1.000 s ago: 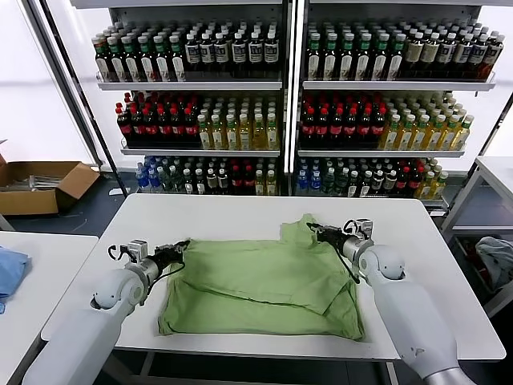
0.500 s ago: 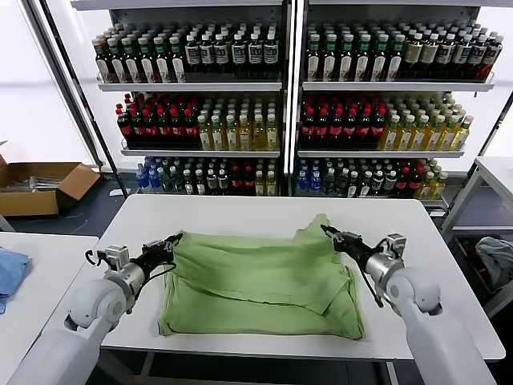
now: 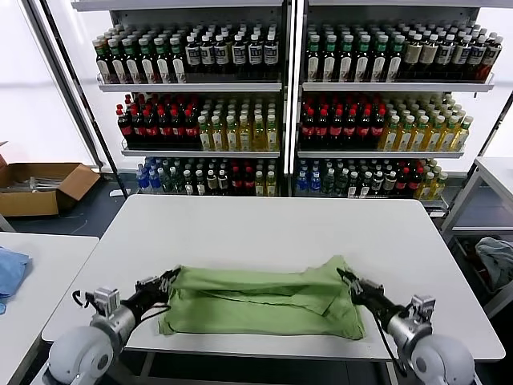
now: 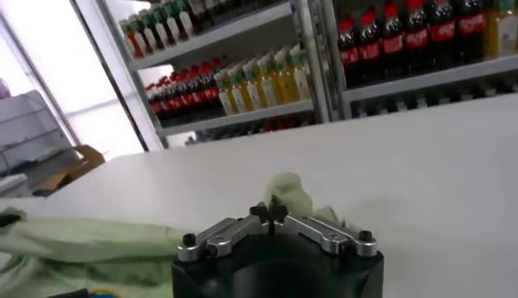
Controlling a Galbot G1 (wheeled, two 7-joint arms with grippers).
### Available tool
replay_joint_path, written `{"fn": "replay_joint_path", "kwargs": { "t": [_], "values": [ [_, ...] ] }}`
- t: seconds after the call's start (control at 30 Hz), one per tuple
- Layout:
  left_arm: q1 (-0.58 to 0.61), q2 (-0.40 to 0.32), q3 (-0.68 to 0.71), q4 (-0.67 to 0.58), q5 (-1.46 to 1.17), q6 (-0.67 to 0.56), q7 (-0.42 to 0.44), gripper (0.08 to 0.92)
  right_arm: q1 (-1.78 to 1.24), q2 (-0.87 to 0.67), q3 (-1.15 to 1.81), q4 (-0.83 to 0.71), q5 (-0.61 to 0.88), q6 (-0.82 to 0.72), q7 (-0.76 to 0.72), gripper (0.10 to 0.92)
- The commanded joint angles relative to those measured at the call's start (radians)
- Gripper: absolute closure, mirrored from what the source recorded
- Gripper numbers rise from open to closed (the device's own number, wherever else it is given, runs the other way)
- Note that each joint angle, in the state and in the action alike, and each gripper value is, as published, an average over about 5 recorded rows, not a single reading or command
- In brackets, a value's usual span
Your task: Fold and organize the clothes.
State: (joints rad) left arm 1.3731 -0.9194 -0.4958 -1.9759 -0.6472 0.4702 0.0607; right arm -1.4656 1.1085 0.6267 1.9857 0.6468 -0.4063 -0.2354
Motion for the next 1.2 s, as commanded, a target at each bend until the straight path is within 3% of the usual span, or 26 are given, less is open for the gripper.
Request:
{"fn": "replay_joint_path", "kwargs": {
  "t": [0.03, 0.17, 0.37, 0.63, 0.77, 0.97, 1.2],
  "values": [
    [0.205, -0.009, -0.094, -0.097, 0.114, 0.073, 0.008, 0.907, -0.159, 0.016, 0.06, 0.067, -0.052, 0.048, 0.016, 0.837],
    [0.181, -0.006, -0.125, -0.114, 0.09, 0.099, -0.024, 0.859, -0.123, 0.0, 0.102, 0.051, -0.042, 0.087, 0.013, 0.724],
    [0.174, -0.019, -0.18, -0.172, 0.001, 0.09, -0.128, 0.691, -0.107, -0.027, 0.223, 0.03, 0.029, 0.175, -0.037, 0.551],
    [0.186, -0.158, -0.033, -0.189, 0.021, 0.009, -0.423, 0.466, -0.165, -0.025, 0.29, 0.039, 0.048, 0.213, -0.073, 0.335],
    [0.182, -0.216, 0.059, -0.163, 0.086, -0.024, -0.483, 0.353, -0.175, -0.014, 0.281, 0.033, 0.038, 0.217, -0.074, 0.232],
    [0.151, -0.261, 0.136, -0.107, 0.142, -0.038, -0.49, 0.202, -0.174, -0.013, 0.274, 0.027, 0.039, 0.217, -0.074, 0.203],
    [0.126, -0.285, 0.175, -0.04, 0.172, -0.021, -0.505, 0.186, -0.175, -0.014, 0.277, 0.022, 0.043, 0.218, -0.076, 0.203]
  ]
}}
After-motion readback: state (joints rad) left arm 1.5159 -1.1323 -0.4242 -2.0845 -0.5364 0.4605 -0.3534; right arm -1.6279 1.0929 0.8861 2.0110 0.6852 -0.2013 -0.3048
